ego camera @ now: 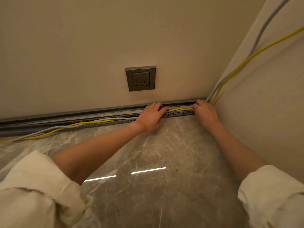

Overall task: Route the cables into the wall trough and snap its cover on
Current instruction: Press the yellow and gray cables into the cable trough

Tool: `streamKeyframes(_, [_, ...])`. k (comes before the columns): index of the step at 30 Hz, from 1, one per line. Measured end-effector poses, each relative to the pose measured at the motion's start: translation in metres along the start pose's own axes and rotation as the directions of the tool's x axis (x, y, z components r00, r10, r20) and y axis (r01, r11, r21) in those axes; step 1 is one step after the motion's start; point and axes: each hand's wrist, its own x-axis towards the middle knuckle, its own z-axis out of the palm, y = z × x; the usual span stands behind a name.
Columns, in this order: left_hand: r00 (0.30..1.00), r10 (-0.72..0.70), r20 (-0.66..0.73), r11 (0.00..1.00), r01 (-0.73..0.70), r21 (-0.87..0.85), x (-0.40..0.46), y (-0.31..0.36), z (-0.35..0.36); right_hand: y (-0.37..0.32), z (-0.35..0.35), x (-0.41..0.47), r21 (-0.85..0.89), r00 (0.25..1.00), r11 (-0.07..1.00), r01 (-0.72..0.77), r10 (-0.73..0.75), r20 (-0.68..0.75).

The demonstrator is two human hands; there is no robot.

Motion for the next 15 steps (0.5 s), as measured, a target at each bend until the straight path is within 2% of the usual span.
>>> streamKeyframes(5, [0.997, 0.048, 0.066, 0.999, -0.049, 0.009, 0.017, 0.022, 0.004, -0.003, 0.001, -0.005, -0.01, 1.0, 1.0, -0.018, 0.018, -0.026])
streamKeyframes(15, [0.998, 0.018, 0.057, 1.0, -0.018, -0.008, 0.023, 0.026, 0.01, 0.0, 0.009, -0.016, -0.065, 0.999, 0.997, -0.03, 0.03, -0.012])
